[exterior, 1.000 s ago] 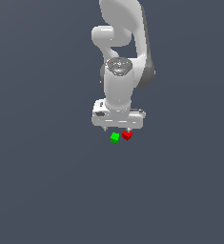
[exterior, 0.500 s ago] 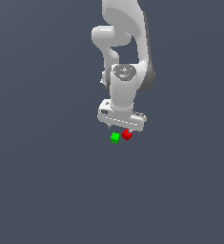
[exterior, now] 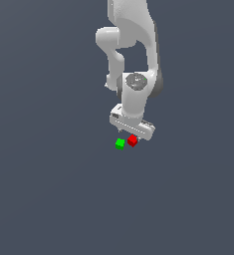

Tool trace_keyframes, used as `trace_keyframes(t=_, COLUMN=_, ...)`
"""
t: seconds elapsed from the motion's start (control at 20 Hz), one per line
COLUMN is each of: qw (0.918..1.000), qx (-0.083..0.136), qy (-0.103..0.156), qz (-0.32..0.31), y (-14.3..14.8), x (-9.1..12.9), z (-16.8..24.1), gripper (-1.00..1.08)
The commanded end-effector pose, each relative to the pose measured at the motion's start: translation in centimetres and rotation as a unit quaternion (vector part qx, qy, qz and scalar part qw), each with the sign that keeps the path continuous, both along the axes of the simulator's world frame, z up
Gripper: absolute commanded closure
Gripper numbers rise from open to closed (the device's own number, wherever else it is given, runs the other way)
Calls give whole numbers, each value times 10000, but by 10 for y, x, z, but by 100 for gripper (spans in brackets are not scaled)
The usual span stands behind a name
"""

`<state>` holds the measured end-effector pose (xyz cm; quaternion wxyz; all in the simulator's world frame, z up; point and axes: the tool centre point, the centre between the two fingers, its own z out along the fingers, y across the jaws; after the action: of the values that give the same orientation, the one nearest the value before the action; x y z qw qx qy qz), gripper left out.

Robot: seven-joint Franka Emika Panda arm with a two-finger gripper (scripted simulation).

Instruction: Stack the red cube on top of the green cube.

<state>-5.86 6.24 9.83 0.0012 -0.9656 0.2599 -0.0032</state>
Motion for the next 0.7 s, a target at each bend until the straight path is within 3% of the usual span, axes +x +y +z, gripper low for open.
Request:
trace_keyframes(t=0.0, qw=9997, qx=-2, qy=7, qz=-253, y=6, x=-5, z=-7, gripper=-92)
trace_keyframes(t=0.65, qw=9957, qx=-3, qy=33, qz=-929, y=24, x=-14, z=-28, gripper=-92)
